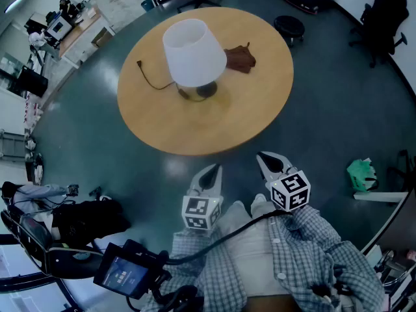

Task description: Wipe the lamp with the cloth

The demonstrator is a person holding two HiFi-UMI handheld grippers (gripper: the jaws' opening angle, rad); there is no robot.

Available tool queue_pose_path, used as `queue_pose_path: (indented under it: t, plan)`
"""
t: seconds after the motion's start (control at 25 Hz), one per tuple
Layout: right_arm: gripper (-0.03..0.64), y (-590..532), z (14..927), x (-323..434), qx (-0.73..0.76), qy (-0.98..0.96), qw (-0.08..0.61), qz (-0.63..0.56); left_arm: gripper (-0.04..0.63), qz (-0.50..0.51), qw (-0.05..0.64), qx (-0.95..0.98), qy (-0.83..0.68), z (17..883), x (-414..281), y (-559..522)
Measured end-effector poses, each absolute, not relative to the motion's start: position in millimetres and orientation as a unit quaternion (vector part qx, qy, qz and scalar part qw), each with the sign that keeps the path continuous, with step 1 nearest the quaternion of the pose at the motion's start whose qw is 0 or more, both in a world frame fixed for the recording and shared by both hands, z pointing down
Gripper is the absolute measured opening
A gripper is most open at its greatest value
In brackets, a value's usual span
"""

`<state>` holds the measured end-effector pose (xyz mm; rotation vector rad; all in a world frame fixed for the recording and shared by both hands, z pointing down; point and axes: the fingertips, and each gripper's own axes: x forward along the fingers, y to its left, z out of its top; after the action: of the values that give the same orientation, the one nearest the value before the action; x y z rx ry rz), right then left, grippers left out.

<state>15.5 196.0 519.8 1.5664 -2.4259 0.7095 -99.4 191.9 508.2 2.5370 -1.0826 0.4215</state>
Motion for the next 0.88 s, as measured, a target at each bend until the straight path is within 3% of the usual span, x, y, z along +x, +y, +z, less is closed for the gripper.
queue_pose_path:
  t: [0.88]
  plan:
    - [0.003, 193.3, 527.8, 12.4, 0.509, -0.814, 0.061, 0.275, 0.0, 0.158, 0.195, 0.884, -0.395, 523.5, -106.9, 196.3]
